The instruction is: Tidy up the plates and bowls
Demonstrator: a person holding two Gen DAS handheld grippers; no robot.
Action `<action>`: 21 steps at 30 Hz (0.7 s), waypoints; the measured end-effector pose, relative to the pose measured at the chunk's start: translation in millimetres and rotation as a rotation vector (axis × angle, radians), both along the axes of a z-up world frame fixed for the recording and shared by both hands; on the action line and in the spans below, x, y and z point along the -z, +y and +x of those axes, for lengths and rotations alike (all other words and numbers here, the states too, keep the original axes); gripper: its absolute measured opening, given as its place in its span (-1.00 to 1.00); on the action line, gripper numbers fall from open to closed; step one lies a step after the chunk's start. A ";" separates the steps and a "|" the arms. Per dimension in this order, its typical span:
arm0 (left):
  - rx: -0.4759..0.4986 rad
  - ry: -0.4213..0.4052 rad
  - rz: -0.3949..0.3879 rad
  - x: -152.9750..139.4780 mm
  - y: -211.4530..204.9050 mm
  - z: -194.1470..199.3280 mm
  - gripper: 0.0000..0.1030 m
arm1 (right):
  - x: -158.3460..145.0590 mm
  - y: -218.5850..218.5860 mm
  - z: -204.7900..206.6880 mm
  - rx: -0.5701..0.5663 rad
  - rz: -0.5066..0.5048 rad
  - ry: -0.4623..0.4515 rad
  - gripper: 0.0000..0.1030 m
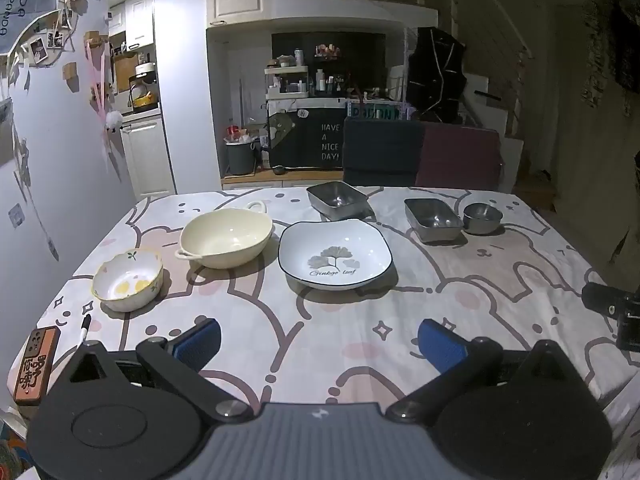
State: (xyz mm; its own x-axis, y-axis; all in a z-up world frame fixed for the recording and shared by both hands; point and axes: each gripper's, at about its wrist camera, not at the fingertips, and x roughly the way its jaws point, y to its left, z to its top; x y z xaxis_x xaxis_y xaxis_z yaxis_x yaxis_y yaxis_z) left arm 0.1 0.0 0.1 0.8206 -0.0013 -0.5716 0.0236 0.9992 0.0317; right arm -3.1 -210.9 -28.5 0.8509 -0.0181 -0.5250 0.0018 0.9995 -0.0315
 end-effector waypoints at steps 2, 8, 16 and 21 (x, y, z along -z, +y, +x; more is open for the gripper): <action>0.000 -0.002 0.000 0.0 -0.2 -0.1 1.00 | 0.1 0.3 -0.2 0.001 -0.006 -0.005 1.00; -0.004 0.000 -0.007 -0.1 0.3 0.2 1.00 | 0.5 0.8 0.3 0.000 -0.005 -0.003 1.00; -0.002 0.003 -0.012 3.6 3.2 2.5 1.00 | 0.5 0.9 0.6 0.001 -0.005 -0.004 1.00; -0.003 0.003 -0.014 3.8 4.1 2.8 1.00 | 0.6 1.1 0.9 0.001 -0.004 -0.004 1.00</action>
